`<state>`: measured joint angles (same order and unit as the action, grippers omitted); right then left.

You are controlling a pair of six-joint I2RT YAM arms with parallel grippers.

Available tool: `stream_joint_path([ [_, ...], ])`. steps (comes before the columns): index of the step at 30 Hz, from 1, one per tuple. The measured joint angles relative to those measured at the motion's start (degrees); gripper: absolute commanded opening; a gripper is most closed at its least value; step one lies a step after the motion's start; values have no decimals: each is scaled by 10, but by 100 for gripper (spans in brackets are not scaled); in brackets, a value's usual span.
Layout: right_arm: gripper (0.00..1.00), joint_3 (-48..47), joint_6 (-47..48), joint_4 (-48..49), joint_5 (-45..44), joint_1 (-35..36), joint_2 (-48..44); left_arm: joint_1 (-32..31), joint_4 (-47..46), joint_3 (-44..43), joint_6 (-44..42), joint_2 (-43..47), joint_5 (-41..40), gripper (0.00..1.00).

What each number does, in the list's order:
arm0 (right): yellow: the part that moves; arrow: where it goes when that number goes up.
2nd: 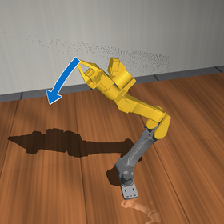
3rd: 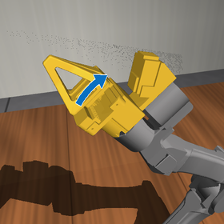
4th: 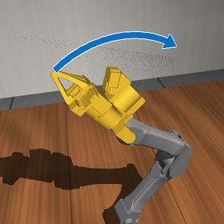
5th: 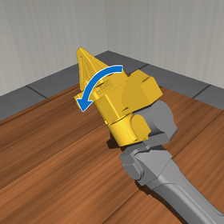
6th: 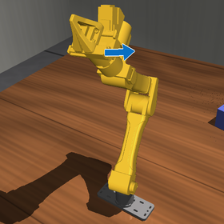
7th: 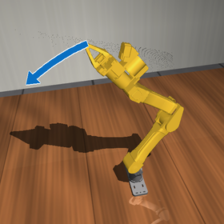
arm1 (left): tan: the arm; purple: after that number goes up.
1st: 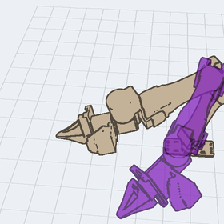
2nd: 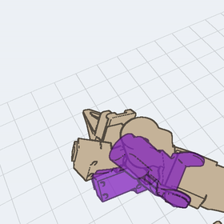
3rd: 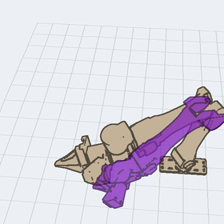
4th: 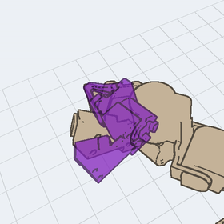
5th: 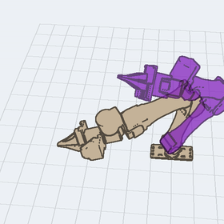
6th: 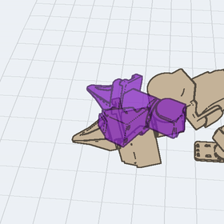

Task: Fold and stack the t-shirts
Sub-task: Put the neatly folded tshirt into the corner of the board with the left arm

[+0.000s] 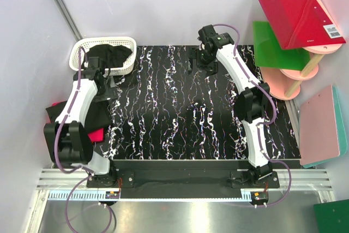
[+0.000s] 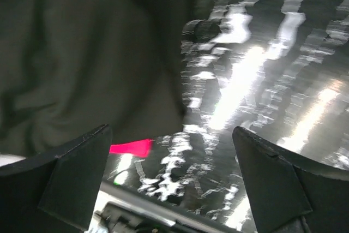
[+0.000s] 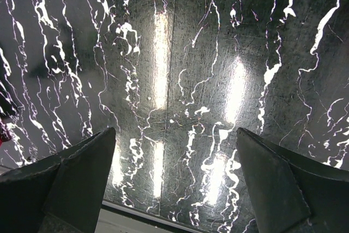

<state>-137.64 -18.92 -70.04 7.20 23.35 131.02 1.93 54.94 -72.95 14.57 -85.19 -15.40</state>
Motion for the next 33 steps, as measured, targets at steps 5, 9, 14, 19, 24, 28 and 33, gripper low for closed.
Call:
stream_joint_path([
  [5, 100, 3, 10, 0, 2, 0, 0, 34, 41, -23, 26, -59, -36, 99],
  [9, 100, 34, 14, 13, 5, 0, -2, 44, 78, -27, 82, -64, -52, 87],
  [14, 100, 110, 16, 35, 11, 0, -12, 56, 111, -26, 118, -43, -101, 0],
  [19, 100, 145, 23, 50, 15, 0, -20, 81, 145, -7, 132, -6, -141, 0],
  [24, 100, 156, 27, 66, 21, -1, -31, 164, 144, 54, 141, 72, -133, 0],
  [28, 100, 161, 27, 73, 35, -3, -40, 192, 139, 93, 139, 69, -136, 0],
  [33, 100, 186, 27, 80, 49, -16, -49, 216, 100, 108, 123, -20, -131, 0],
])
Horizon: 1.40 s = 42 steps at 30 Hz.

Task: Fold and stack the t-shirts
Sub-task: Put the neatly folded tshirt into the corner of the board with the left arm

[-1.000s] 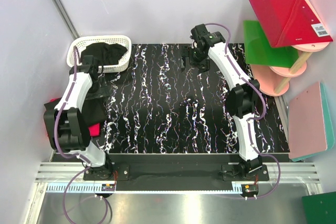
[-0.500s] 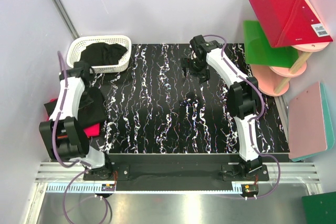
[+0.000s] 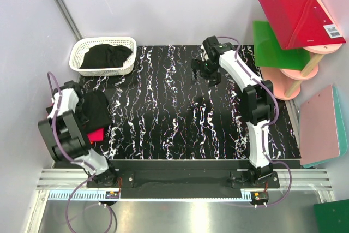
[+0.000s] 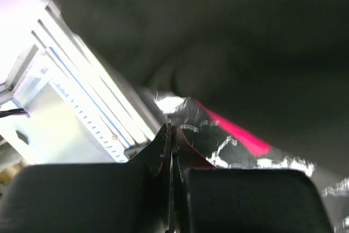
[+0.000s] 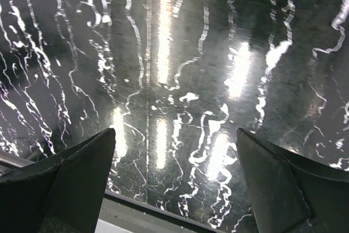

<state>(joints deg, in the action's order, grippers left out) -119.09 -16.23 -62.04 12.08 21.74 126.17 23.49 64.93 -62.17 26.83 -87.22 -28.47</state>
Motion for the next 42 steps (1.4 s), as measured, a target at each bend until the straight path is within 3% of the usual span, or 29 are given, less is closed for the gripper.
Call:
stream_joint_path([
  [5, 100, 38, 0, 3, 11, -35, -17, 52, -33, -4, -19, -100, 4, 0],
  [12, 99, 69, -3, 5, 14, -75, -51, 158, -22, -54, -47, -163, 23, 0],
  [20, 100, 70, -12, 6, 37, -80, -54, 170, 90, -146, -38, -219, 25, 0],
  [24, 100, 70, -14, 7, 42, -80, -54, 170, 125, -175, -30, -225, 78, 0],
  [28, 100, 70, -16, 7, 46, -80, -54, 147, 110, -181, -33, -201, 124, 15],
  [29, 100, 70, -17, 7, 47, -80, -54, 129, 76, -181, -41, -182, 126, 27],
  [31, 100, 70, -19, 7, 51, -80, -54, 80, -3, -184, -49, -122, 140, 40],
  [32, 100, 70, -20, 7, 52, -80, -54, 54, -42, -184, -49, -83, 151, 58],
  [35, 100, 70, -23, 8, 54, -80, -54, -13, -126, -179, -32, 40, 189, 99],
  [39, 100, 70, -27, 10, 56, -80, -54, -50, -233, -89, 8, 171, 255, 99],
  [42, 99, 66, -31, 9, 59, -80, -51, -73, -240, -39, 20, 172, 288, 99],
])
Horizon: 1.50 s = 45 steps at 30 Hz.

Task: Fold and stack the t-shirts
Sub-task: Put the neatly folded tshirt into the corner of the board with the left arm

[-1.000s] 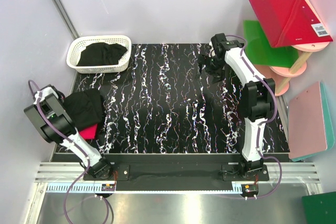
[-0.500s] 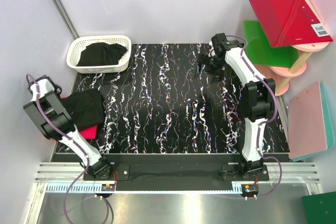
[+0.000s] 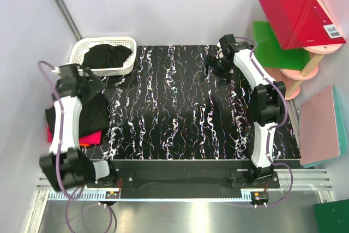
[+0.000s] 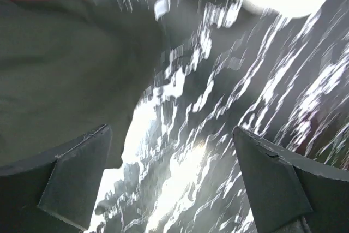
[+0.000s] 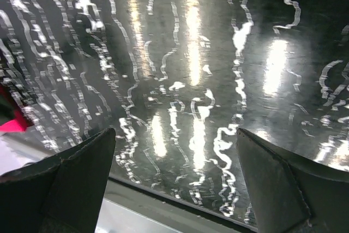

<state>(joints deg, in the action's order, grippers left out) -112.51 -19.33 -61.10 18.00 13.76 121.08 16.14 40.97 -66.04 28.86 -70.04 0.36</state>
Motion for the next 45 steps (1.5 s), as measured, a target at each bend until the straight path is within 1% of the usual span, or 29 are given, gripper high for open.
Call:
stream_joint_path([
  [2, 100, -10, -7, 2, 17, 0, 8, -26, 9, 7, -3, -45, 5, 99],
  [4, 100, -23, -19, 17, 54, 0, 21, -55, 30, 8, -12, -89, 2, 99],
  [6, 100, -42, -32, 30, 94, 4, 41, -78, 58, 7, -20, -100, -9, 99],
  [8, 100, -83, -39, 33, 131, 14, 71, -89, 89, -14, -25, -94, -18, 99],
  [11, 100, -173, -44, 27, 181, 50, 125, -89, 117, -70, -32, -85, -45, 99],
  [12, 100, -230, -46, 10, 198, 64, 153, -89, 127, -95, -33, -84, -59, 99],
  [13, 100, -254, -45, 9, 207, 83, 166, -88, 134, -117, -33, -84, -75, 99],
  [15, 100, -334, -45, -6, 225, 127, 206, -88, 146, -151, -39, -84, -102, 99],
  [17, 100, -358, -47, -13, 237, 160, 219, -90, 153, -162, -53, -83, -117, 99],
  [19, 99, -350, -52, -21, 248, 192, 219, -97, 168, -152, -67, -83, -126, 99],
  [21, 100, -330, -53, -19, 250, 202, 216, -111, 186, -119, -76, -85, -128, 99],
  [26, 100, -270, -54, -23, 231, 183, 216, -160, 248, -28, -80, -129, -129, 99],
  [28, 100, -249, -54, -24, 217, 172, 214, -183, 273, -11, -80, -153, -133, 99],
  [31, 100, -234, -54, -28, 203, 161, 212, -215, 301, -9, -76, -176, -151, 99],
  [34, 100, -232, -53, -30, 192, 159, 208, -228, 320, -11, -69, -194, -172, 99],
  [39, 100, -228, -49, -31, 187, 155, 188, -246, 346, -30, -54, -261, -213, 97],
  [42, 100, -212, -45, -30, 184, 146, 172, -265, 351, -44, -46, -296, -230, 91],
  [43, 100, -203, -42, -29, 180, 139, 165, -274, 351, -49, -42, -309, -236, 86],
  [45, 100, -188, -37, -30, 171, 127, 156, -287, 351, -56, -33, -326, -247, 80],
])
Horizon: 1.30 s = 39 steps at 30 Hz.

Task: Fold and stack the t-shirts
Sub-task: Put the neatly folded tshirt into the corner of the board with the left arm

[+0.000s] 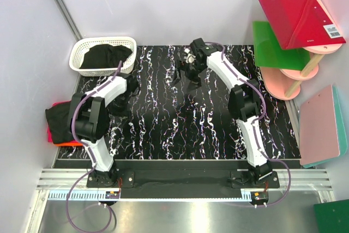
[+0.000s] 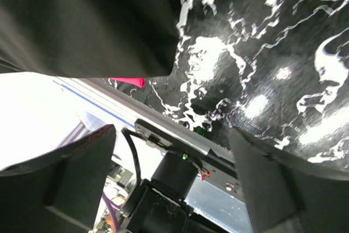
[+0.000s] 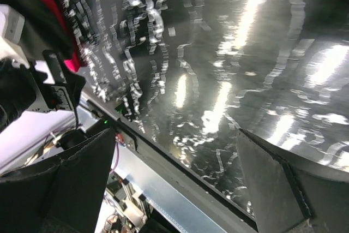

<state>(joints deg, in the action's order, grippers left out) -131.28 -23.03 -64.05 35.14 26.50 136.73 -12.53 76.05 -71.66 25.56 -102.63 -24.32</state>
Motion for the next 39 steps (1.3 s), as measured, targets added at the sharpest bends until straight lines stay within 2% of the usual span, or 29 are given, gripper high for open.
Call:
stream_joint_path([
  [1, 100, 10, 3, 2, -3, -8, -4, -5, 0, -2, 3, -8, -6, 69],
  [3, 100, 30, 8, 5, -9, -25, -13, -13, 0, -3, 12, -19, -18, 62],
  [13, 100, 176, 21, 66, -9, -111, -65, -3, 6, -2, 41, -34, -65, 68],
  [15, 100, 190, 23, 76, -5, -124, -71, -1, 6, -2, 44, -42, -69, 57],
  [16, 100, 196, 24, 79, -3, -131, -73, 0, 6, -2, 45, -48, -72, 48],
  [17, 100, 200, 24, 82, 0, -137, -73, 1, 6, -2, 48, -53, -73, 32],
  [20, 100, 209, 25, 92, 6, -151, -75, 3, 5, -1, 54, -75, -81, 17],
  [21, 100, 212, 25, 95, 6, -154, -75, 5, 5, 0, 57, -80, -83, 4],
  [22, 100, 215, 25, 98, 9, -156, -76, 6, 6, 1, 57, -86, -85, 0],
  [26, 100, 230, 24, 106, 20, -168, -82, 14, 5, 2, 61, -111, -92, 0],
  [34, 100, 241, 22, 121, 35, -188, -89, 30, 5, 2, 67, -102, -100, 0],
  [35, 100, 241, 22, 122, 36, -189, -89, 30, 5, 2, 69, -95, -99, 9],
  [37, 100, 242, 20, 125, 39, -189, -89, 29, 5, 4, 70, -70, -98, 49],
  [38, 100, 242, 19, 127, 40, -189, -89, 28, 7, 5, 64, -59, -97, 82],
  [39, 100, 243, 19, 129, 42, -189, -89, 26, 8, 5, 63, -47, -92, 95],
])
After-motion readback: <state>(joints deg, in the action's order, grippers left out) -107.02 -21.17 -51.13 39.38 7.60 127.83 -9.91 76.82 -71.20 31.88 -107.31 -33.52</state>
